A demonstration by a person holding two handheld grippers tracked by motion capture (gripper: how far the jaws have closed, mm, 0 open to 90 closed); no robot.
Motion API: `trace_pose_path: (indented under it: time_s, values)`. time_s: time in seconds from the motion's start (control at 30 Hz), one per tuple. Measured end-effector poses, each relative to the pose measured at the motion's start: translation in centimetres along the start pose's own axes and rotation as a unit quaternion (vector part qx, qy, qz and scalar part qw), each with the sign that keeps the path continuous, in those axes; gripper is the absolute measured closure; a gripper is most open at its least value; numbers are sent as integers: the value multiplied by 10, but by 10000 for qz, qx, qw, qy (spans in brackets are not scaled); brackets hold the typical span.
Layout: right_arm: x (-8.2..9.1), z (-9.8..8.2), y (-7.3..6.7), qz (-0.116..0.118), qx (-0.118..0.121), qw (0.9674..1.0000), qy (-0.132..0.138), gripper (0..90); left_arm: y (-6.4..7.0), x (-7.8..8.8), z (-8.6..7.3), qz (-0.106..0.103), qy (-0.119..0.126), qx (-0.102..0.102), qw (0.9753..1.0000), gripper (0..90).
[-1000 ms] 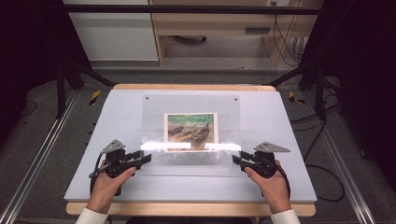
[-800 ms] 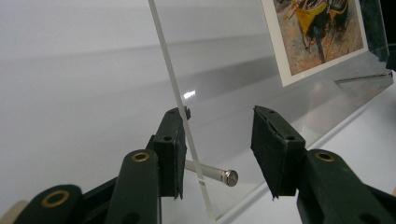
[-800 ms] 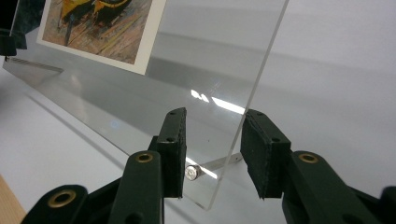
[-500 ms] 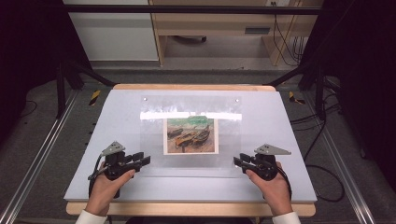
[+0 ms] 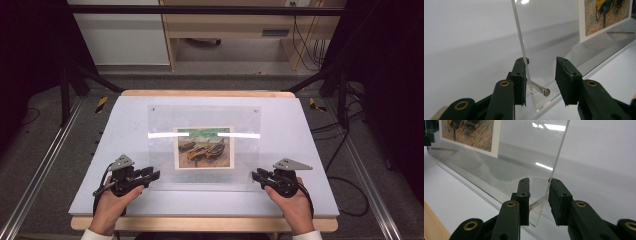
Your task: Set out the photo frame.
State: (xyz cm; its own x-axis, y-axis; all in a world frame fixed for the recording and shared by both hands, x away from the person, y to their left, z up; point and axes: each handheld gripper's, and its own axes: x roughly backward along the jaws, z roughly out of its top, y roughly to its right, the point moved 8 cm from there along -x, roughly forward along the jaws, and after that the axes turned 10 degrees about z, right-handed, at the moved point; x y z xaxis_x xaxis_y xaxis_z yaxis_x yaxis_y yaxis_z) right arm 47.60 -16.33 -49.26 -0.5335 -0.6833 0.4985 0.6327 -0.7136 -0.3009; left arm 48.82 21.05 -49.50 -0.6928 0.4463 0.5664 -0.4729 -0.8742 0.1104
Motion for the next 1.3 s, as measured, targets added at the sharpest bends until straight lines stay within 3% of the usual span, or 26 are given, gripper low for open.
trace_pose_path:
  time_s: [0.23,0.27,0.3,1.3]
  values:
    - [0,-1,-1,-30,-5,10000,-6,715,-1,1,-1,8,0,-35,10000,617]
    - [1,-2,-1,-15,12,10000,-15,719,4,2,-3,-111,-92,143,9998,618]
    - [1,-2,-1,-15,12,10000,-15,719,4,2,-3,-111,-92,143,9998,620]
    - [3,-9,-4,-32,123,9999,-107,746,8,6,-11,-11,-184,-67,9998,632]
